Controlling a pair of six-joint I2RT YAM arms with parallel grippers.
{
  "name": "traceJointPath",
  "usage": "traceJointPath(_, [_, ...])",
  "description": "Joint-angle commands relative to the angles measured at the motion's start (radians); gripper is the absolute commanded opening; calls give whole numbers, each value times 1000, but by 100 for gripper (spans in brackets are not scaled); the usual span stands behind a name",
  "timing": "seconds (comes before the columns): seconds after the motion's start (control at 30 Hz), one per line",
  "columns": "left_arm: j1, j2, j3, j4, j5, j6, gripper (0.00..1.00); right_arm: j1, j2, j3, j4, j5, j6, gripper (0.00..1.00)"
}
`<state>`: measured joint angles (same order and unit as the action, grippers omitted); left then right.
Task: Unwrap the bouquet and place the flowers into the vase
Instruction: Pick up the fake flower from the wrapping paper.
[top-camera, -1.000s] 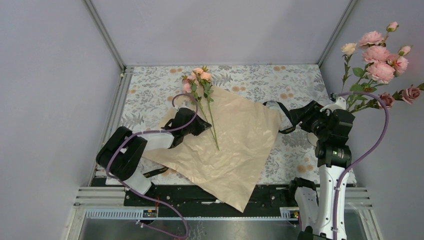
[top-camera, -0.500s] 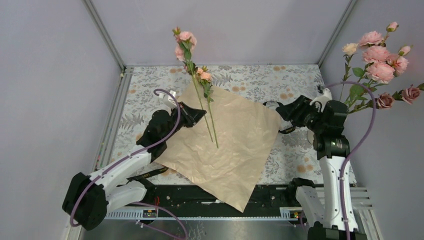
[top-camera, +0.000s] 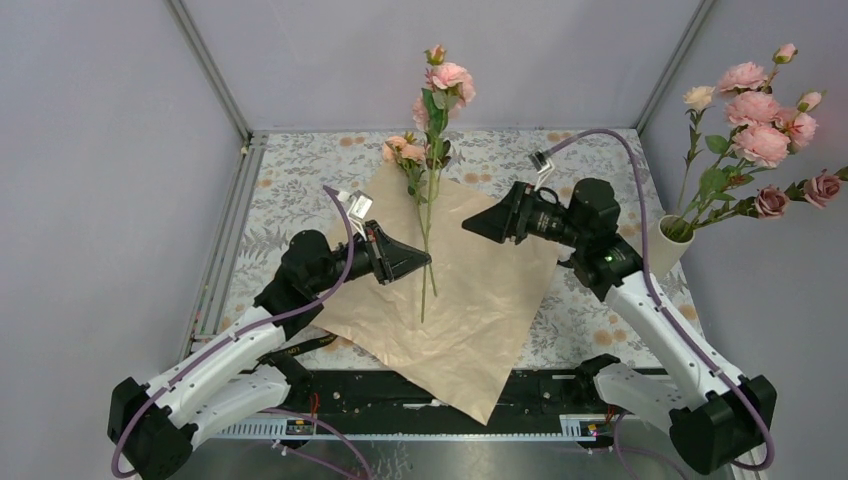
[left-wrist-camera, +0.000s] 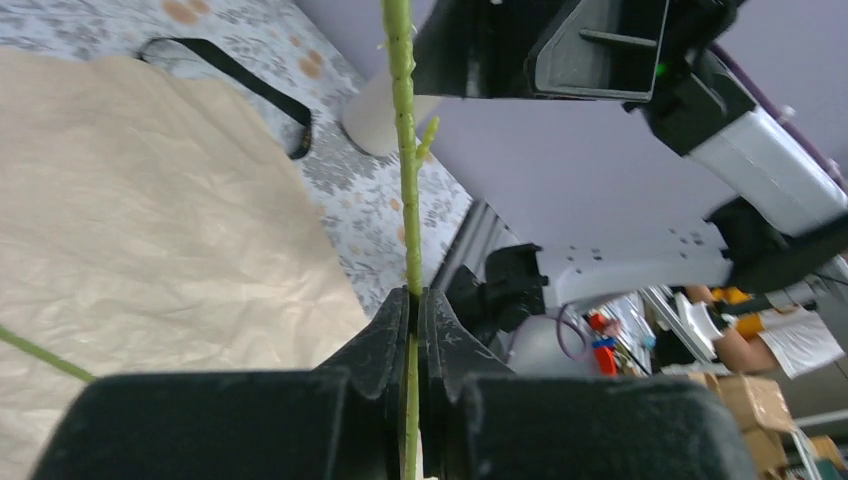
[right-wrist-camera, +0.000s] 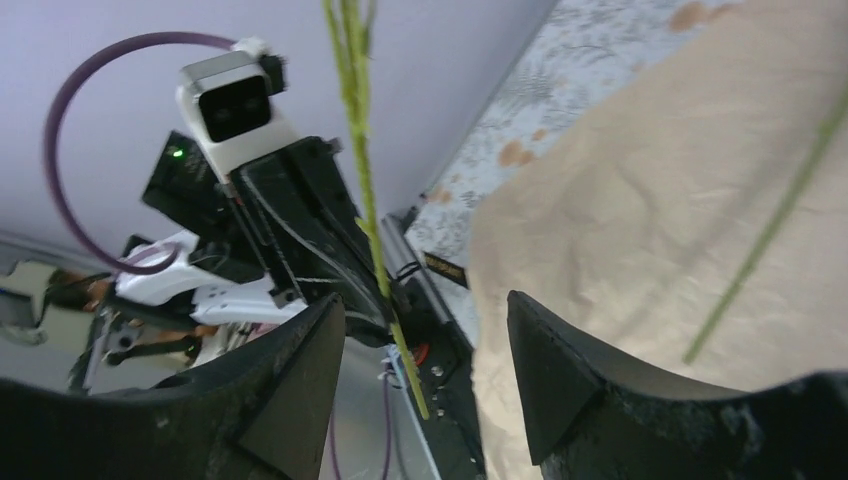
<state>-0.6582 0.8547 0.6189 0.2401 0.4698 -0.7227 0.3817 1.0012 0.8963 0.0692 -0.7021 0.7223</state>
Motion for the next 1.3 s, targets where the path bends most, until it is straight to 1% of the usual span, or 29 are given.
traceJointPath(0.0, [-45,-25,58,71,99,-41,0,109,45,48,272,-44,99,66])
traceJointPath(0.1, [-75,-33,51,88,90,-65,0,155,64,46,348,-17,135,64])
traceJointPath(0.27, [-114,-47,44,76,59,-58,0,199,67,55,357,53,124,61])
traceJointPath(0.47, [-129,-57,39,76,55,-60,0,207,69,62,341,93,100,48])
traceJointPath(0.67, [-140,-53,45,63,60,-51,0,210,74,76,351,108,101,44])
traceJointPath(0.97, [-151,-51,44,50,55,-43,0,211,76,71,353,129,104,34])
traceJointPath(1.03, [-153,-50,41,51,54,-43,0,211,78,70,354,133,106,29])
traceJointPath(1.1, [-156,-49,41,51,53,-41,0,211,78,70,354,134,106,17])
traceJointPath(1.17, [-158,-48,43,46,54,-38,0,212,76,69,351,137,106,8])
traceJointPath(1.23, [-158,-46,47,36,52,-32,0,211,75,68,348,141,103,2])
traceJointPath(1.27, [-158,-45,48,30,49,-29,0,211,73,66,347,143,102,0])
